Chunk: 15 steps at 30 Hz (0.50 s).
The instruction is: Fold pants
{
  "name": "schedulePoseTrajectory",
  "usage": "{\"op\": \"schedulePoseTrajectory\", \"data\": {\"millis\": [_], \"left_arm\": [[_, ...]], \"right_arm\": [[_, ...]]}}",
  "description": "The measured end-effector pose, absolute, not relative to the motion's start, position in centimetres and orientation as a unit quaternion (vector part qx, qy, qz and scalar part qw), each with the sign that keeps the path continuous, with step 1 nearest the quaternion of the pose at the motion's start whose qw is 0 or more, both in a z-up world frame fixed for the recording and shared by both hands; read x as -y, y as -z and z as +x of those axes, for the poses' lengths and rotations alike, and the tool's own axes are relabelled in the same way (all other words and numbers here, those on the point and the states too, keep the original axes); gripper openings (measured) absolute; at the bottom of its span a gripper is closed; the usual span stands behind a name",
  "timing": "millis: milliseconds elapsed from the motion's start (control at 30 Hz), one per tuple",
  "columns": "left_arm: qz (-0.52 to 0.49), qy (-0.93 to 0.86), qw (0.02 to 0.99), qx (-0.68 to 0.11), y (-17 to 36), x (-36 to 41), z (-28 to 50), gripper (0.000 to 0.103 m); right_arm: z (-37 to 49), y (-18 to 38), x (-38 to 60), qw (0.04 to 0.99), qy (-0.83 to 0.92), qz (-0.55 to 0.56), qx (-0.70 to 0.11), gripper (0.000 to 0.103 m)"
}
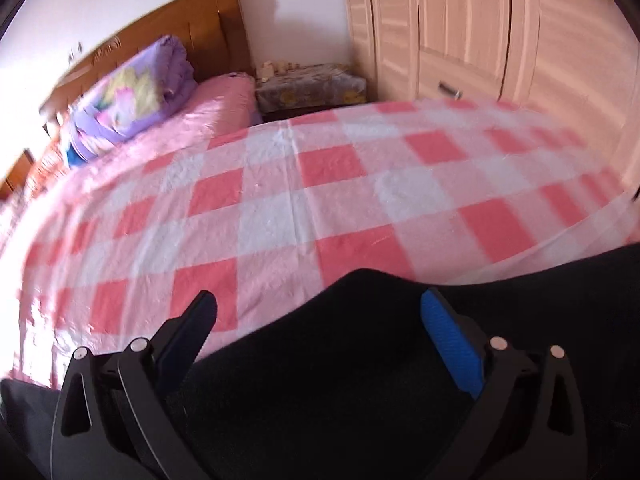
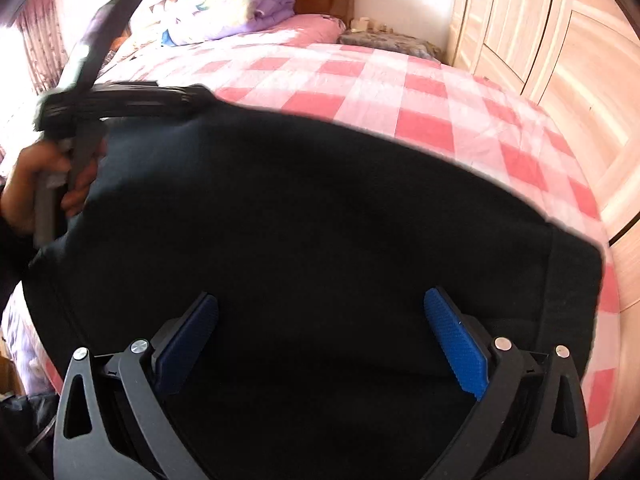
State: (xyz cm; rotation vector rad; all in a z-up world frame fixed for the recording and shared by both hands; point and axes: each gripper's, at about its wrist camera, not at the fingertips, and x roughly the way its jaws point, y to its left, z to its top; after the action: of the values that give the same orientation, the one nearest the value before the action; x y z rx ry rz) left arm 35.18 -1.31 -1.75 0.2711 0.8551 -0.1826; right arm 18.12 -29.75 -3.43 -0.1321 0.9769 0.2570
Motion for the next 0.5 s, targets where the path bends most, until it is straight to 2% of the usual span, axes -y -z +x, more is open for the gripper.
{"op": "schedulePoseTrajectory", "data": {"millis": [100, 233, 333, 400, 500], "left_arm": [[0.123, 0.068, 0.904, -0.404, 1.2, 1.0, 35.8, 0.102], [0.131, 0.052, 0.908, -0.394, 1.1, 0.9, 35.9, 0.102], [0.143, 0.045, 0.909, -0.389, 1.1, 1.2, 35.9, 0.102], [0.143, 0.042, 0.909, -0.389, 1.2, 1.2, 35.9, 0.102], [0.142, 0.028, 0.918, -0.370, 0.6, 1.0, 35.4, 0.102]], "right_arm": [[17.2, 2.1, 29.8, 0.871, -0.118, -0.069, -0.473, 0.099], [17.2, -0.6, 31.8, 0.896, -0.083, -0.055, -0.432, 0.099], [19.6, 2.4, 34.2, 0.874, -0.071, -0.039, -0.479, 0.099], [19.0, 3.1, 34.3, 0.883, -0.074, -0.063, -0.460, 0.099], [17.5, 1.6, 33.9, 0.893, -0.049, -0.043, -0.446, 0.099]]}}
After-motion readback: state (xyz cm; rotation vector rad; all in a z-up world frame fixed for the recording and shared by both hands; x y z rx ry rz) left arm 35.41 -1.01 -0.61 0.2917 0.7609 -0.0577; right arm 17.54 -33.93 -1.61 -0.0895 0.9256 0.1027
